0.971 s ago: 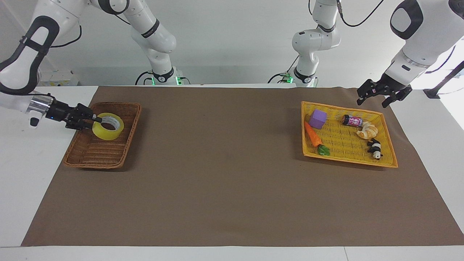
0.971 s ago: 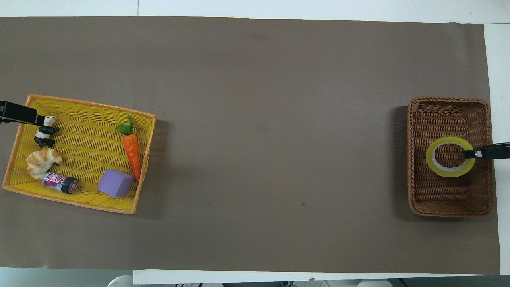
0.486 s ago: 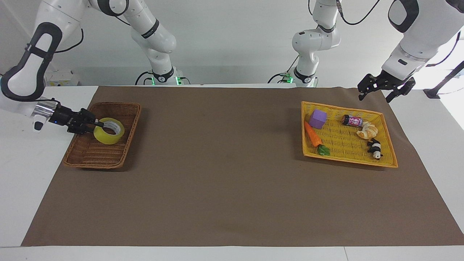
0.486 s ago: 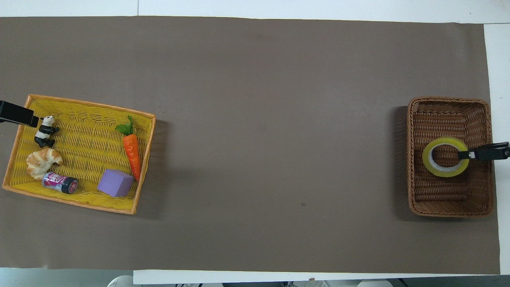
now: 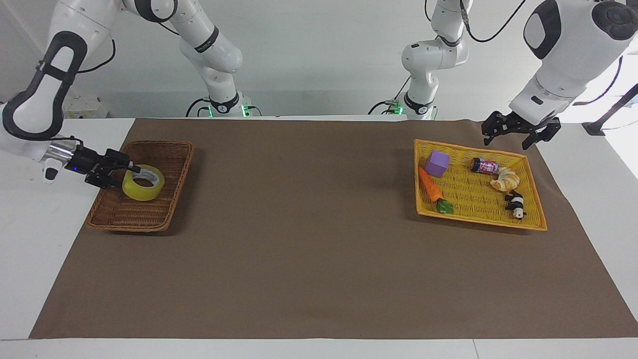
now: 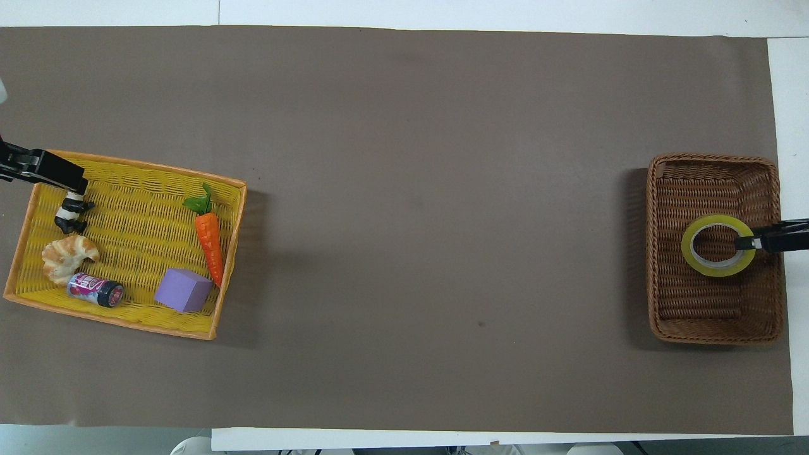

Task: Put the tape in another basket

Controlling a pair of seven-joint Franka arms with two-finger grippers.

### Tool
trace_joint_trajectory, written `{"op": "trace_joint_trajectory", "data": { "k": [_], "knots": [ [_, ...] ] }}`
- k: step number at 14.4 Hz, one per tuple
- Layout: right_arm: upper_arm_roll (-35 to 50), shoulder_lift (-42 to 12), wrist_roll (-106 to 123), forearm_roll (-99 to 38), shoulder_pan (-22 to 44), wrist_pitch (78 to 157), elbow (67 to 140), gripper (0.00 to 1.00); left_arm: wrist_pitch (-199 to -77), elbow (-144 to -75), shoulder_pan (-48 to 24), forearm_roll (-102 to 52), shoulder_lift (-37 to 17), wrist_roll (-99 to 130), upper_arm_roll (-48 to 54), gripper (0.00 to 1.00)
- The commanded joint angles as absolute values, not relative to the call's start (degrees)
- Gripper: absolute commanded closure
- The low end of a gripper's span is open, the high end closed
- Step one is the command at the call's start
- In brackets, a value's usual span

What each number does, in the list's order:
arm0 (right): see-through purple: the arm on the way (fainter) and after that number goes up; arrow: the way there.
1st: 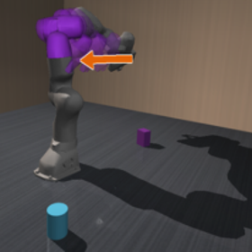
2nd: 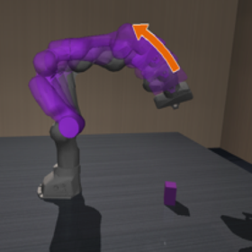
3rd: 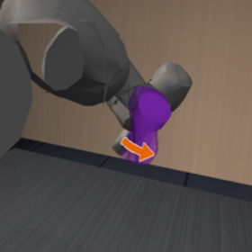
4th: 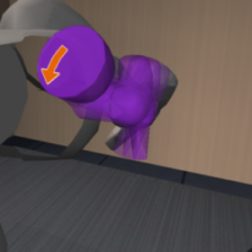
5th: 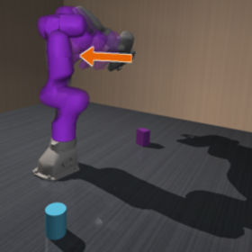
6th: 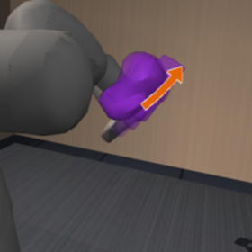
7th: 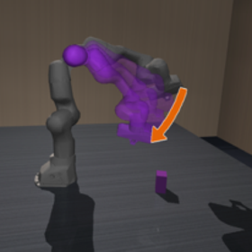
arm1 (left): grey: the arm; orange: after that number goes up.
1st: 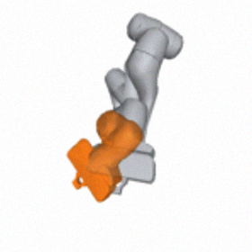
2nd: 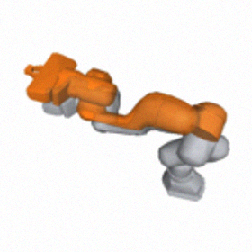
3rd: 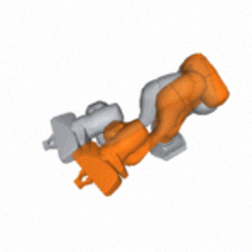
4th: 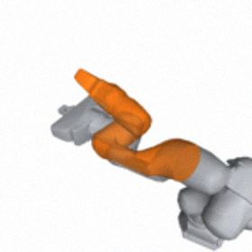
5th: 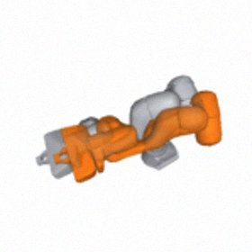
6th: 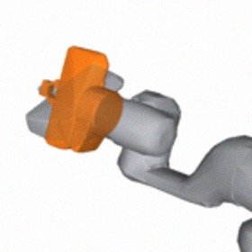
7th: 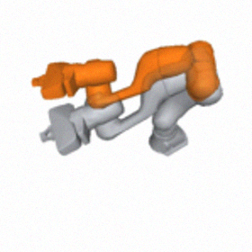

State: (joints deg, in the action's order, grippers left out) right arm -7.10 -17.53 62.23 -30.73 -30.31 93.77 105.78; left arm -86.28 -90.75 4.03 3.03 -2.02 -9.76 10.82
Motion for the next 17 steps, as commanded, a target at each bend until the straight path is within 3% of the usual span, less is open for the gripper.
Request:
{"op": "trace_joint_trajectory", "data": {
  "k": [1, 6, 11, 17],
  "knots": [
    [-6.42, -14.07, 62.75, -26.99, -28.49, 95.00, 104.86, 0.00, -84.73, -88.59, 4.57, 4.04, -4.13, -10.20, 11.51, 0.00],
    [-6.24, -9.06, 61.09, -20.41, -25.93, 96.85, 102.58, 0.00, -86.57, -88.94, 4.75, 3.96, -3.43, -10.02, 11.34, 0.00],
    [-6.24, -2.31, 46.97, -8.98, -17.51, 95.98, 99.23, 0.00, -86.40, -89.03, 5.01, 3.96, -3.25, -10.02, 11.16, 0.00],
    [-6.15, 5.62, 22.97, -3.34, -12.74, 85.55, 96.34, 0.00, -86.05, -89.03, 5.01, 3.87, -1.94, -10.02, 10.90, 0.00]
  ]
}}
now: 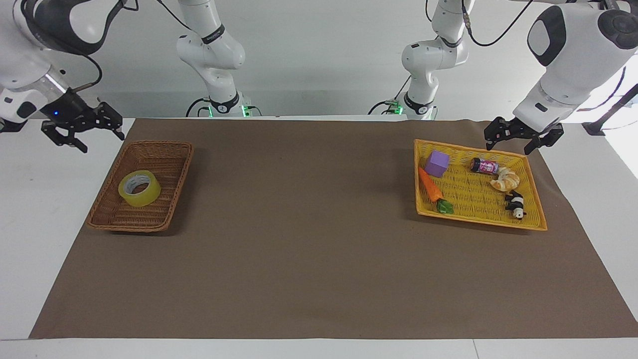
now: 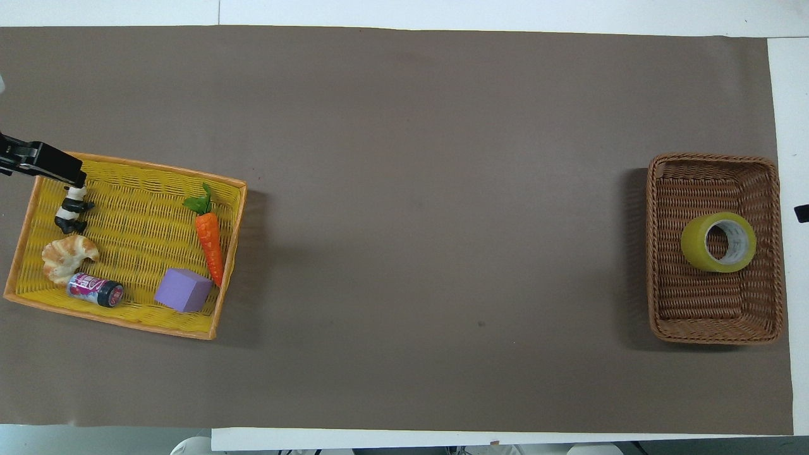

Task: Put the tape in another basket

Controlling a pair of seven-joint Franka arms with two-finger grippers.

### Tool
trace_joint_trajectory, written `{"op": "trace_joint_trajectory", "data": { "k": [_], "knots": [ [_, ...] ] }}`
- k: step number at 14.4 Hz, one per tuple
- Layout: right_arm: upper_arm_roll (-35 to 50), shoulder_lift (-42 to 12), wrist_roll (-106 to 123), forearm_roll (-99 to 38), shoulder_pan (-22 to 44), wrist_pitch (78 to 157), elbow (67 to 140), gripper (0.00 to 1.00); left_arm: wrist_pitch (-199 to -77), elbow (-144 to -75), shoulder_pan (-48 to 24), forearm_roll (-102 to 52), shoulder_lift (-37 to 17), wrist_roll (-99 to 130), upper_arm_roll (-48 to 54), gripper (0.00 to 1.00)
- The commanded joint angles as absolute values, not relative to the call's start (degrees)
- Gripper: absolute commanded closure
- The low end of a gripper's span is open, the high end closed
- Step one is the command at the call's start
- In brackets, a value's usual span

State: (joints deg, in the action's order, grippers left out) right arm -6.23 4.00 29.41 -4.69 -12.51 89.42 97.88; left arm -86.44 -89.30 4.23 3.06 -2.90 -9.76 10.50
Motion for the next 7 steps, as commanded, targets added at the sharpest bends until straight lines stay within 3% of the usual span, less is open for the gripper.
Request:
{"op": "trace_joint_trajectory", "data": {
  "k": [1, 7],
  "knots": [
    [-6.15, 5.54, 22.33, -2.56, -12.74, 82.04, 93.98, 0.00, -86.13, -89.12, 5.01, 3.78, -1.67, -10.02, 10.90, 0.00],
    [-4.04, 3.61, 17.06, 4.31, -7.56, 76.05, 84.57, 0.00, -86.04, -89.91, 4.22, 3.78, -0.27, -9.93, 10.90, 0.00]
  ]
}}
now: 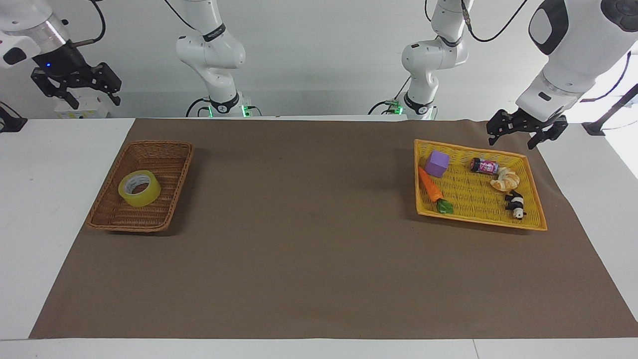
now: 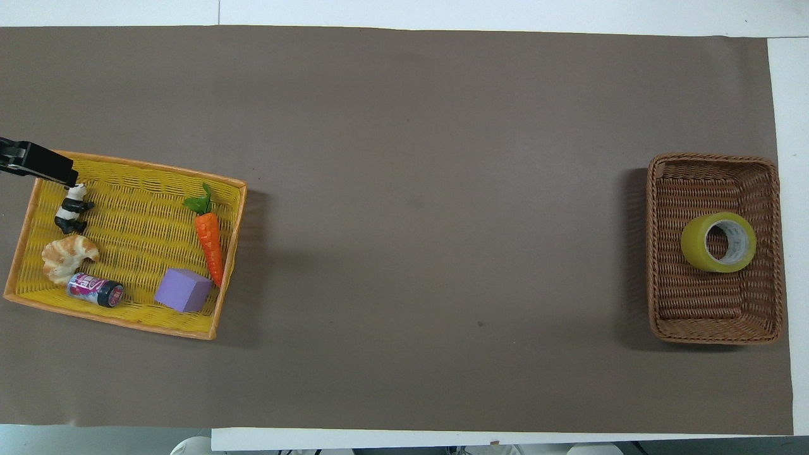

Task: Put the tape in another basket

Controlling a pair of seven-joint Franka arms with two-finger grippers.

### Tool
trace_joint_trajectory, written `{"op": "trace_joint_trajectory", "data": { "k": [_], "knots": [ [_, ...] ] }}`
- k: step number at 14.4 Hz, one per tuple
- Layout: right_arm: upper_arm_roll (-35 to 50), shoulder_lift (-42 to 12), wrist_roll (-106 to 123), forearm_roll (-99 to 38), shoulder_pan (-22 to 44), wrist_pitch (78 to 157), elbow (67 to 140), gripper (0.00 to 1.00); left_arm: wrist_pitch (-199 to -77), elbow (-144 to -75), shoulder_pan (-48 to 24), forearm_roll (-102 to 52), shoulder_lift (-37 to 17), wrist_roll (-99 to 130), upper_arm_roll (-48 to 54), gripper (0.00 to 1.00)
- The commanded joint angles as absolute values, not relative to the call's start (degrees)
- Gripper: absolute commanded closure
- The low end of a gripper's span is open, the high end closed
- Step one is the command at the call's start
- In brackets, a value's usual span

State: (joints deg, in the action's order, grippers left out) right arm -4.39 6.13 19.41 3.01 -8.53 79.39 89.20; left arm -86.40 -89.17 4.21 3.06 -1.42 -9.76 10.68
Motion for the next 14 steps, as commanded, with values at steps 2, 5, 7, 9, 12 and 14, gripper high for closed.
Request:
{"op": "trace_joint_trajectory", "data": {
  "k": [2, 5, 7, 9, 12, 14],
  "knots": [
    [-3.08, 2.73, 13.03, 3.43, -6.42, 74.53, 83.05, 0.00, -86.39, -90.79, 4.22, 3.78, 0.17, -9.93, 10.90, 0.00],
    [-2.64, 2.64, 7.22, 3.34, -3.70, 74.79, 83.41, 0.00, -86.57, -92.28, 4.39, 3.78, 0.70, -10.11, 10.90, 0.00],
    [-2.72, 2.29, 6.94, -0.15, -4.74, 75.06, 82.80, 0.00, -86.57, -92.29, 4.57, 3.78, 0.70, -10.02, 10.90, 0.00],
    [-1.68, 1.76, 6.86, -0.53, -7.02, 74.97, 82.79, 0.00, -86.05, -92.37, 5.10, 3.78, 0.70, -9.84, 10.90, 0.00],
    [-0.44, 1.15, 6.86, 0.35, -7.91, 74.36, 82.71, 0.00, -86.22, -92.37, 5.98, 3.78, 0.70, -9.76, 10.90, 0.00],
    [-0.53, 1.05, 6.86, 0.70, -7.39, 74.97, 82.71, 0.00, -86.22, -92.37, 5.89, 3.87, 0.70, -9.76, 10.90, 0.00]
  ]
}}
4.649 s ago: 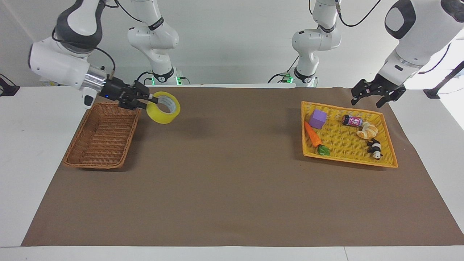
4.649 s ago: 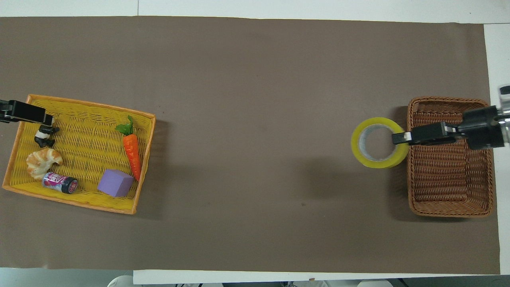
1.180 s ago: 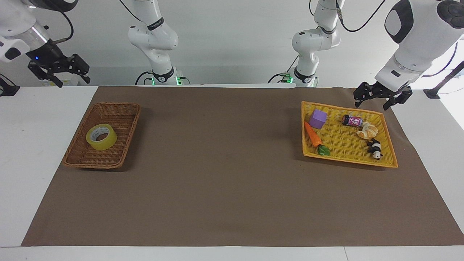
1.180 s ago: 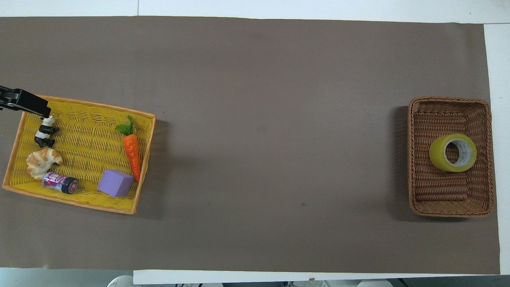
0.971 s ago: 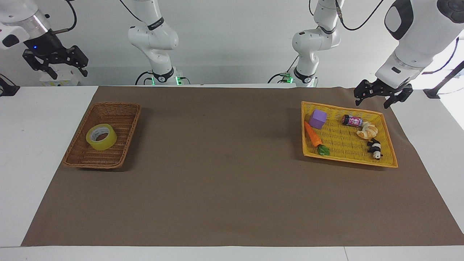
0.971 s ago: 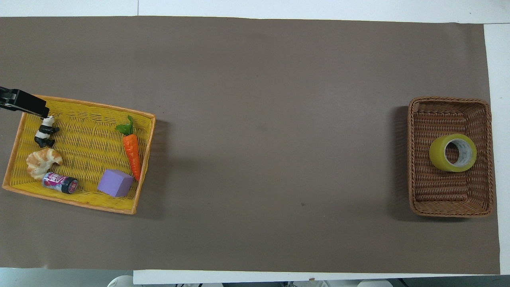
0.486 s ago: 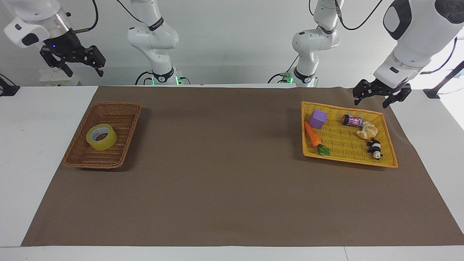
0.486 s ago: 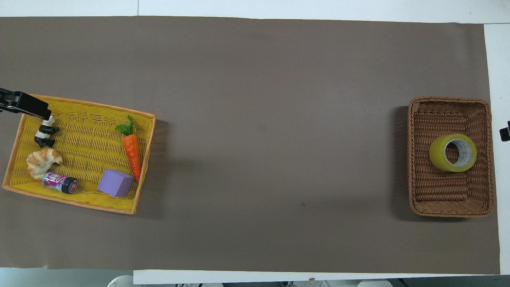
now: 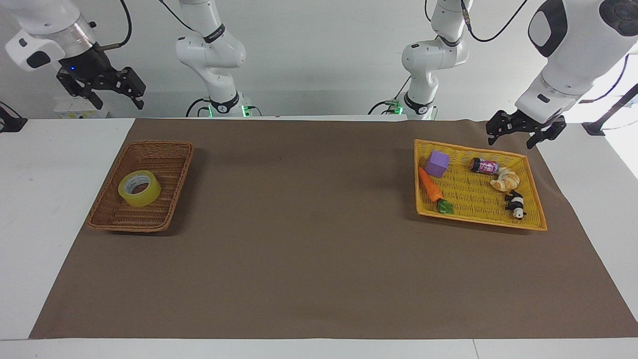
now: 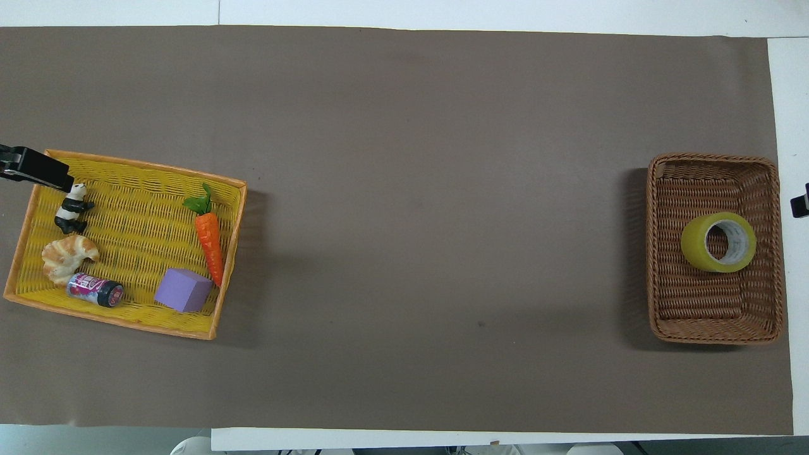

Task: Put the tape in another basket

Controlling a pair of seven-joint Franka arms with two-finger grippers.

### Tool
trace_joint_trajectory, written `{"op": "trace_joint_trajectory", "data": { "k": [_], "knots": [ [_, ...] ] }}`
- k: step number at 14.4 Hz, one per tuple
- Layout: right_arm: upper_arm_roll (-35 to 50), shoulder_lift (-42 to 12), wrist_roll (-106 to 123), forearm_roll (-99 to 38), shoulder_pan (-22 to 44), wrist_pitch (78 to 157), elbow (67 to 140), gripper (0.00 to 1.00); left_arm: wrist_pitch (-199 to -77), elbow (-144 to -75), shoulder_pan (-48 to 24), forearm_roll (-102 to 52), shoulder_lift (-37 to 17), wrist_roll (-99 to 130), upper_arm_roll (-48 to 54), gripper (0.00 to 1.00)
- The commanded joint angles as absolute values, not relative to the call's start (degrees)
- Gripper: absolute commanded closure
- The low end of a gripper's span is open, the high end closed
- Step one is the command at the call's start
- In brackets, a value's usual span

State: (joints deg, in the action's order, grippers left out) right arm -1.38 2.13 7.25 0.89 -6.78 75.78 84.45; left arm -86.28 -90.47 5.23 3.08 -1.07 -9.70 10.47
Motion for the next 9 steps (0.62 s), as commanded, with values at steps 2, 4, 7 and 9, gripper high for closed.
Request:
{"op": "trace_joint_trajectory", "data": {
  "k": [2, 4, 7, 9],
  "knots": [
    [-1.14, 1.05, 6.86, 2.11, -5.99, 74.97, 82.71, 0.00, -86.22, -92.37, 5.89, 3.78, 0.70, -9.76, 10.90, 0.00],
    [-1.41, 1.23, 6.86, 2.20, -5.27, 75.06, 82.79, 0.00, -86.22, -92.37, 5.89, 3.78, 0.70, -9.76, 10.90, 0.00],
    [-2.97, 1.49, 6.94, 2.29, -3.53, 74.88, 82.97, 0.00, -86.22, -92.37, 5.89, 3.78, 0.70, -9.76, 10.90, 0.00],
    [-5.53, 1.49, 6.94, 2.37, -0.71, 75.06, 83.14, 0.00, -86.22, -92.37, 5.89, 3.87, 0.70, -9.76, 10.90, 0.00]
  ]
}}
